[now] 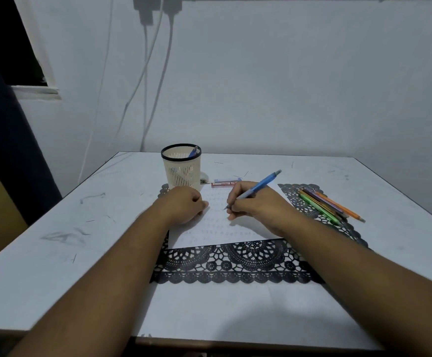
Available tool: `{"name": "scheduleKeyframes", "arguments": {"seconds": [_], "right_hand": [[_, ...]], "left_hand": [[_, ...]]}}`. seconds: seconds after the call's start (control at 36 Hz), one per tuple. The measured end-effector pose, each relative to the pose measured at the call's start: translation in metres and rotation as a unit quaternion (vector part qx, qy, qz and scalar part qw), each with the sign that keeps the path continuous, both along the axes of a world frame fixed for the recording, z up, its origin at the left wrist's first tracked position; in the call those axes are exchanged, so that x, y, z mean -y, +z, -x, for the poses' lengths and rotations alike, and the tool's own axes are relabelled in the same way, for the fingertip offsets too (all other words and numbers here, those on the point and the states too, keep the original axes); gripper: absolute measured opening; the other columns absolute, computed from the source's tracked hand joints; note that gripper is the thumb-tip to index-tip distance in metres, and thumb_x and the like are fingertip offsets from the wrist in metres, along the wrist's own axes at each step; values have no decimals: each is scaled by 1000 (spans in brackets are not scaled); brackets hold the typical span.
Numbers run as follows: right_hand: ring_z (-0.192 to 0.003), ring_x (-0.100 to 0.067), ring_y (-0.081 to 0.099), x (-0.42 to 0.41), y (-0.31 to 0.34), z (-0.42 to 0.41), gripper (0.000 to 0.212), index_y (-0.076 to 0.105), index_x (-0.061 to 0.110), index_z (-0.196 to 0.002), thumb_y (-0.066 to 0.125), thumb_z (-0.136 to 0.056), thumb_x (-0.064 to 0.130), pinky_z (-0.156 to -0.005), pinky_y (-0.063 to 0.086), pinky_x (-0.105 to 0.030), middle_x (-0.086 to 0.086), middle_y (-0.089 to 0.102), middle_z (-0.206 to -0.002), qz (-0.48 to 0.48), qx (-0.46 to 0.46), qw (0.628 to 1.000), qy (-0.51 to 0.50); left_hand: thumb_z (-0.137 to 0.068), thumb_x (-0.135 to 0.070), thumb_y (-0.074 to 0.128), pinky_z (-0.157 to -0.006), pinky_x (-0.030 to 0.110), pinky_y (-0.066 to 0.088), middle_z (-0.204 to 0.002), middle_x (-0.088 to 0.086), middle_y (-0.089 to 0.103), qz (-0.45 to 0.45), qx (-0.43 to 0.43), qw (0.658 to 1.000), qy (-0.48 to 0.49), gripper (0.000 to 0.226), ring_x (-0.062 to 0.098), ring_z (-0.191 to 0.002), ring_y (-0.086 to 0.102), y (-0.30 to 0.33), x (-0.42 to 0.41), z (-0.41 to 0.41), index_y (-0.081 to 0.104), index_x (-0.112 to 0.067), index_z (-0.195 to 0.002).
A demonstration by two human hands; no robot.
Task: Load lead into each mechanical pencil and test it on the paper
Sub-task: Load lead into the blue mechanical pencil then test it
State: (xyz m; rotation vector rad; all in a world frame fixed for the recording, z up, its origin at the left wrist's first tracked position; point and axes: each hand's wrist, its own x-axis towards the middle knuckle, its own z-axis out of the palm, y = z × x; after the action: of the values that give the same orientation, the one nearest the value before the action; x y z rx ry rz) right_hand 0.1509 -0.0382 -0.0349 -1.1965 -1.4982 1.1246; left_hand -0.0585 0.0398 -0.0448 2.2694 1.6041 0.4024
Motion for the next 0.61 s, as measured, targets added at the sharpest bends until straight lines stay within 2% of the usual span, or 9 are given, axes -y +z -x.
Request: {"name": "scheduleKeyframes", "arguments": {"seconds": [0.11,0.17,0.25,0.39,0.53,0.61], "right_hand": [[-91,-28,75,11,-7,5,15,73,14,-80,72,-84,-1,-97,60,-52,-13,75,-87,17,53,998,39],[-88,-27,76,19,-15,7,14,71,13,-83,73,-86,-1,-94,61,-50,-17,75,-88,22,88,995,45],[-80,-26,74,23,-18,11,17,69,13,-83,71,-88,-3,-87,63,-46,-18,74,-85,-3,97,995,33],[-68,-17,67,22,-20,19,17,67,13,-82,70,-87,-2,-69,55,-32,-5,70,-70,-24,132,990,37],[-67,-10,62,23,-21,20,21,68,19,-79,72,-86,-1,-65,50,-25,5,66,-68,-30,139,989,38],[-66,-7,59,23,-20,21,21,67,18,-78,73,-86,-1,-63,47,-22,9,63,-67,-31,141,988,48]], "left_hand": [[-100,-45,56,-69,33,45,-81,0,65,-30,-40,999,6,39,11,-76,56,-2,1,-5,67,-15,-79],[-100,-47,57,-62,30,40,-81,-1,63,-40,-53,998,5,39,9,-74,54,-1,2,-7,65,-15,-78],[-98,-52,57,-61,30,38,-81,-2,63,-49,-76,996,3,41,9,-73,53,0,4,-10,63,-17,-78],[-95,-58,57,-59,30,36,-80,-2,62,-65,-101,993,15,43,10,-70,51,-4,7,-13,58,-20,-75],[-96,-57,56,-58,30,35,-82,1,65,-81,-110,990,14,47,12,-67,50,-4,9,-15,66,-12,-85],[-96,-56,56,-58,30,34,-80,-1,62,-78,-107,991,15,43,11,-67,49,-4,9,-16,61,-17,-78]]}}
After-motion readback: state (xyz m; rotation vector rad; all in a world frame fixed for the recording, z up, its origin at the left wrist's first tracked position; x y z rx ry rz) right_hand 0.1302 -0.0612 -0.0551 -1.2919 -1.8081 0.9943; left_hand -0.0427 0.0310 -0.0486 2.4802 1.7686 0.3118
